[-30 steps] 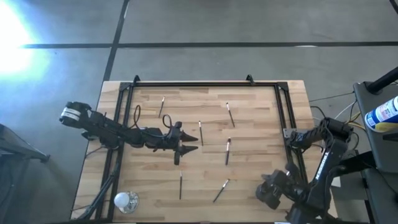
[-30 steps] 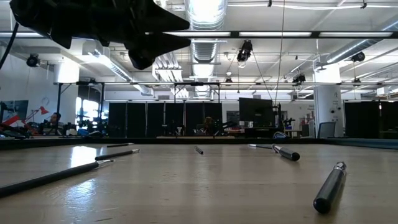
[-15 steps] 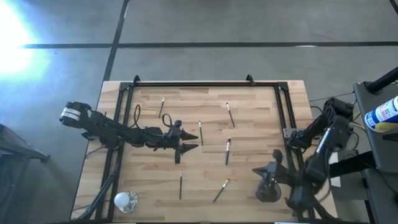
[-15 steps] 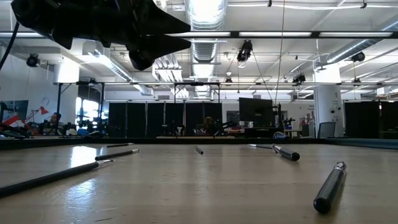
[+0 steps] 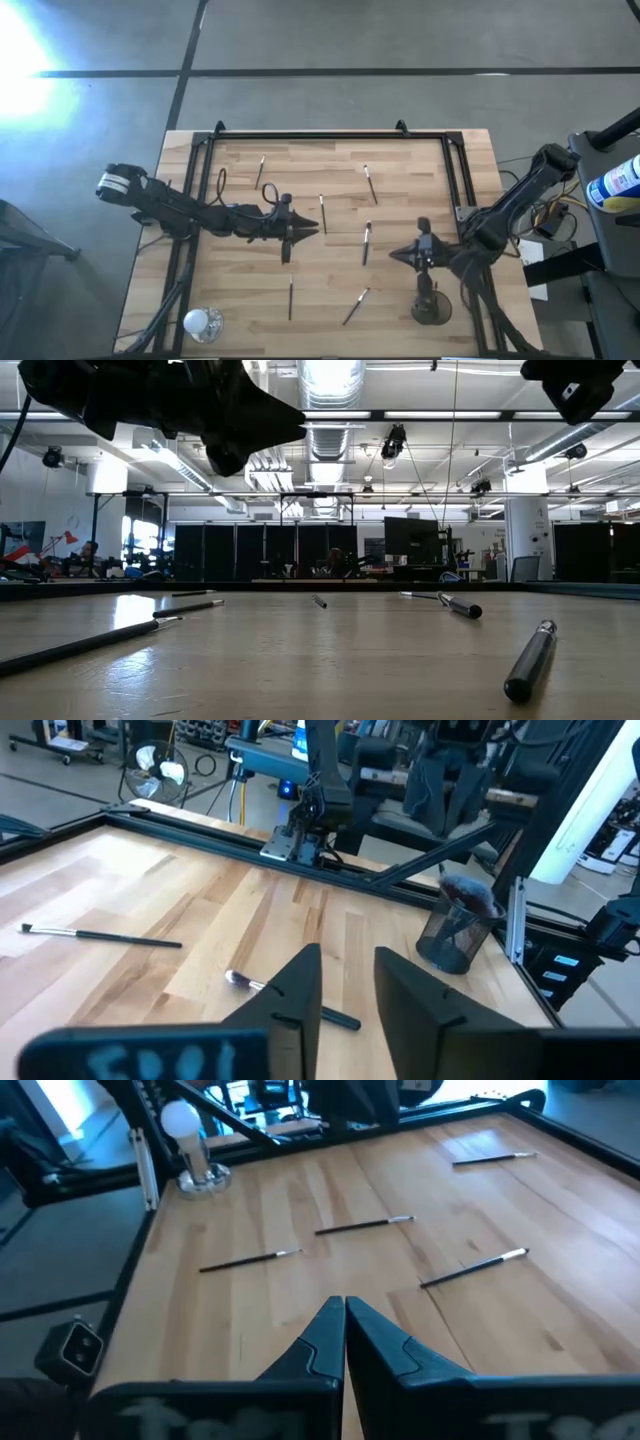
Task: Sort items
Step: Put the eyeshadow brush into the wire basket
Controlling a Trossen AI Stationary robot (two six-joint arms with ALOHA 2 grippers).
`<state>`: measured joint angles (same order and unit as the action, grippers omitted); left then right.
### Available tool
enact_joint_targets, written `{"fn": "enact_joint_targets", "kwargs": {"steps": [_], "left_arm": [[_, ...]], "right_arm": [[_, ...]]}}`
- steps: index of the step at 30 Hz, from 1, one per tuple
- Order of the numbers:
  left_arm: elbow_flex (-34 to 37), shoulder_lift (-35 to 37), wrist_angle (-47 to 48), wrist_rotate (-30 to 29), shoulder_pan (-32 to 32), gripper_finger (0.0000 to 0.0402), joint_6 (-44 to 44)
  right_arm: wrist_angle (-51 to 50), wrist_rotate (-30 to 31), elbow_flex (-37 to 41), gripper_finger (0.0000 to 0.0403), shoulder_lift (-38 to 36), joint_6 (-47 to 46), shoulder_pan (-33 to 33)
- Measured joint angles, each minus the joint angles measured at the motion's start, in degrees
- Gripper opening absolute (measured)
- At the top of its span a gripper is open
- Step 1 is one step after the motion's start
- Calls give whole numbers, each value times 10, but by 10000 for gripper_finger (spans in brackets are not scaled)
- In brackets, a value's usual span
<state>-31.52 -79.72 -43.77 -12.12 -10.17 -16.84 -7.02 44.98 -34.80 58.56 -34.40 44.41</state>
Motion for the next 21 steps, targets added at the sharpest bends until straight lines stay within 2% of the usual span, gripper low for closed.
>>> {"fn": "enact_joint_targets", "kwargs": {"steps": [5, 7, 9, 11, 16, 21], "left_arm": [[0, 0, 3, -10, 1, 62, -6], [0, 0, 13, -24, 2, 53, -21], [0, 0, 35, -50, 2, 44, -40], [0, 0, 63, -84, 2, 33, -59], [-22, 0, 182, -171, 2, 4, -126], [-74, 0, 363, -180, 2, 8, -229]], "right_arm": [[0, 13, 6, 8, -15, 22, -21], [5, 14, 26, 8, -13, 22, -45], [50, 4, 55, 8, -5, 22, -80], [131, -36, 91, 8, 2, 37, -123], [353, -156, 153, 8, 20, 146, -224], [385, -186, 162, 8, 13, 202, -294]]}}
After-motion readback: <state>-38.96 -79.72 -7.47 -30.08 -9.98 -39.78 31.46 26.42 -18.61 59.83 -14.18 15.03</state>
